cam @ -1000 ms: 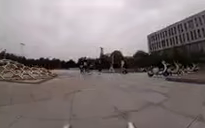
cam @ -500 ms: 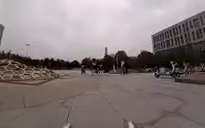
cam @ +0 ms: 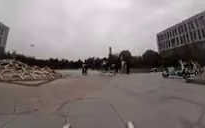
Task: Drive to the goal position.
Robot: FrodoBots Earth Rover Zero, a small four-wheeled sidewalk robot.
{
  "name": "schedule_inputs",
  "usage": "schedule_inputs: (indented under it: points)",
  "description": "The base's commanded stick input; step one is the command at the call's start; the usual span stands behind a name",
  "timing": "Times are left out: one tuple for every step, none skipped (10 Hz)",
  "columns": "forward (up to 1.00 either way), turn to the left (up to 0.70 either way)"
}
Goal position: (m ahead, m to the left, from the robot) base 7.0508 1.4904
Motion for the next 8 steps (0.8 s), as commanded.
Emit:
schedule_inputs:
  points:
    - [0.70,0.14]
    - [0.70,0.14]
    - [0.70,0.13]
    - [0.70,0.04]
    - [0.70,0.01]
    - [0.70,0.01]
    - [0.70,0.01]
    - [0.70,0.00]
